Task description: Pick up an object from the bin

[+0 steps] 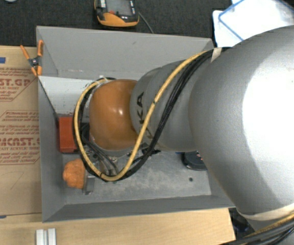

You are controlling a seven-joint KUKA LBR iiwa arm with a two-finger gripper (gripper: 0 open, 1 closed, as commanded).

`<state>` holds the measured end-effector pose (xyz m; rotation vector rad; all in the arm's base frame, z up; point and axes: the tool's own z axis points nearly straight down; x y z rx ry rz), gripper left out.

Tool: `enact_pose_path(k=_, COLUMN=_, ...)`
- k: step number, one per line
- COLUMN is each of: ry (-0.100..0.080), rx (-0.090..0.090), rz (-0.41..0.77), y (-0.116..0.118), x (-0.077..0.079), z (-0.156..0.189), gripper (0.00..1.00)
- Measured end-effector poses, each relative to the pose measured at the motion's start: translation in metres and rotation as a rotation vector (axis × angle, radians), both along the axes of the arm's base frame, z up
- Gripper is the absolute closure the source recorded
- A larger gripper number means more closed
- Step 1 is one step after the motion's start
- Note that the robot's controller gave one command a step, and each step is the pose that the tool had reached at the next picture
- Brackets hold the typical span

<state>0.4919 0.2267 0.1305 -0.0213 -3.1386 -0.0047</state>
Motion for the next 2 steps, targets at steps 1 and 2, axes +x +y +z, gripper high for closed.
enact_pose_path(k=1, ry=0.001, rx=0.0, rz=0.001, y=0.0, x=0.0, z=0.015, gripper=1.0)
enact_pose_path(k=2, ry=0.004, rx=0.0, rz=0.001, y=0.0, x=-0.001, z=0.035, gripper=1.0)
